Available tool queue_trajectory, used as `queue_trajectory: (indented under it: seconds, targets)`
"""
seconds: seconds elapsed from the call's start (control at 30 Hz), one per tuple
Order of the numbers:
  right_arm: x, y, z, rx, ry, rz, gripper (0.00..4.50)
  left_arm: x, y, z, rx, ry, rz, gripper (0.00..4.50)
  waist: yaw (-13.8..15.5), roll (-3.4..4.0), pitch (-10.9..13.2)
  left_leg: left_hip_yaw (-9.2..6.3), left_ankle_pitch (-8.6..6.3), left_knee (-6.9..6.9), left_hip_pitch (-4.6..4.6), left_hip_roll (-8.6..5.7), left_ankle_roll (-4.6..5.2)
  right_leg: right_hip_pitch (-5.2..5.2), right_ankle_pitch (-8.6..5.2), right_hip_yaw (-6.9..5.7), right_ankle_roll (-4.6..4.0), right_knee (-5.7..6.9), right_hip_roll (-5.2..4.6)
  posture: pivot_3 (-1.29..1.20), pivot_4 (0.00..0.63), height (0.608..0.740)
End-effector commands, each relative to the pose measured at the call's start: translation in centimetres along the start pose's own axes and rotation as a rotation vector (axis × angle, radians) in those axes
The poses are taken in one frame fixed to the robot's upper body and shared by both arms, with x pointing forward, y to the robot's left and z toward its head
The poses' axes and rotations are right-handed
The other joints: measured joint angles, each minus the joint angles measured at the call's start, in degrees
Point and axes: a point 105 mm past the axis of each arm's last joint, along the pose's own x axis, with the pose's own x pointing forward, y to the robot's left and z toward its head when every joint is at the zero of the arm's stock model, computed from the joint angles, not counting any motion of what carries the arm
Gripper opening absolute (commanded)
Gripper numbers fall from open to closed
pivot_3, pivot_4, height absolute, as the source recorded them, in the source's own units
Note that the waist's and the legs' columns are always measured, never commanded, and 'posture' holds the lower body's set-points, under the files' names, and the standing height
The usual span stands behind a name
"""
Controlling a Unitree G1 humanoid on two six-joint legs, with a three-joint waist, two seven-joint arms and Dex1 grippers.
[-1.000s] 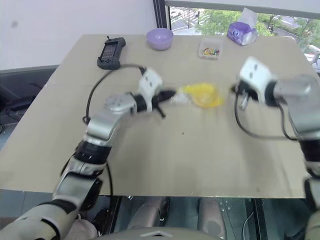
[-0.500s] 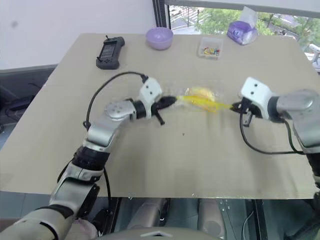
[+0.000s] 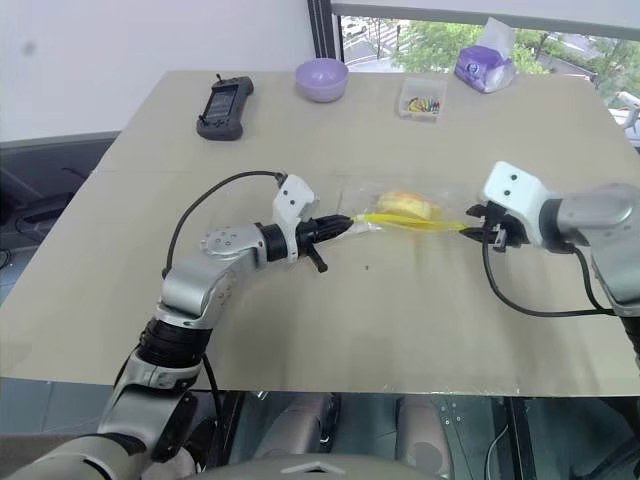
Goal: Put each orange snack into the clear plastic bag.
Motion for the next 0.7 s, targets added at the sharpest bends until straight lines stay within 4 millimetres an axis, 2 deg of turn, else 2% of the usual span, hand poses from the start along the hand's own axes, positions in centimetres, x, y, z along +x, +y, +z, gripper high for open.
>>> queue_trajectory:
  seconds: [0.03, 0.13, 0.23, 0.3, 0.43, 0.57, 0.7]
  targets:
    - [-2.1, -1.2, 2.7, -0.032, -0.095, -0.068, 1.78, -0.5, -1.3, 3.2, 0.069, -0.192, -0.029, 0.00, 0.13, 0.00, 0.00, 0.01, 0.00, 0.00, 0.00, 0.00, 0.00, 0.00, 0.00, 0.00, 0.00, -0.01, 0.00, 0.00, 0.150, 0.740]
    - [-2.6, -0.2, 5.3, -0.027, -0.206, -0.024, 1.78, -0.8, -2.3, 3.5, 0.039, -0.261, -0.063, 0.00, 0.06, 0.01, 0.00, 0.07, 0.00, -0.08, 0.03, 0.02, 0.00, -0.02, 0.00, 0.04, 0.00, -0.01, 0.02, 0.00, 0.150, 0.740]
    - [-2.1, 1.7, 8.0, -0.028, -0.324, 0.042, 1.78, -0.9, -3.1, 3.5, 0.039, -0.291, -0.100, 0.00, -0.12, -0.01, -0.01, 0.13, -0.01, -0.09, 0.07, 0.05, 0.00, -0.01, 0.00, 0.11, 0.00, 0.00, 0.04, 0.00, 0.150, 0.740]
    - [-1.7, 2.7, 8.7, -0.042, -0.341, 0.079, 1.78, -0.8, -3.3, 3.4, 0.045, -0.293, -0.108, 0.00, 0.04, -0.01, -0.01, 0.09, -0.01, -0.08, 0.07, 0.05, 0.00, -0.01, 0.00, 0.07, 0.00, 0.01, 0.04, 0.00, 0.150, 0.740]
    - [-0.6, 3.4, 10.2, -0.106, -0.402, 0.084, 1.78, -0.8, -3.5, 2.6, 0.062, -0.268, -0.123, 0.00, 0.37, -0.02, -0.01, 0.11, -0.01, -0.06, 0.08, 0.01, 0.02, 0.02, 0.00, 0.09, 0.00, -0.01, 0.01, 0.00, 0.150, 0.740]
    - [0.7, 3.0, 10.8, -0.245, -0.407, 0.028, 1.78, -1.0, -3.6, 2.1, 0.073, -0.253, -0.131, 0.00, 0.28, -0.02, -0.01, 0.12, -0.01, -0.09, 0.11, 0.03, 0.01, 0.00, 0.00, 0.09, 0.00, 0.01, 0.04, 0.00, 0.150, 0.740]
    - [1.6, 3.7, 11.1, -0.325, -0.415, 0.067, 1.78, -1.1, -3.6, 2.0, 0.079, -0.249, -0.127, 0.00, 0.29, -0.02, -0.01, 0.11, -0.01, -0.10, 0.13, 0.03, 0.01, 0.02, 0.00, 0.09, 0.00, 0.00, 0.04, 0.00, 0.150, 0.740]
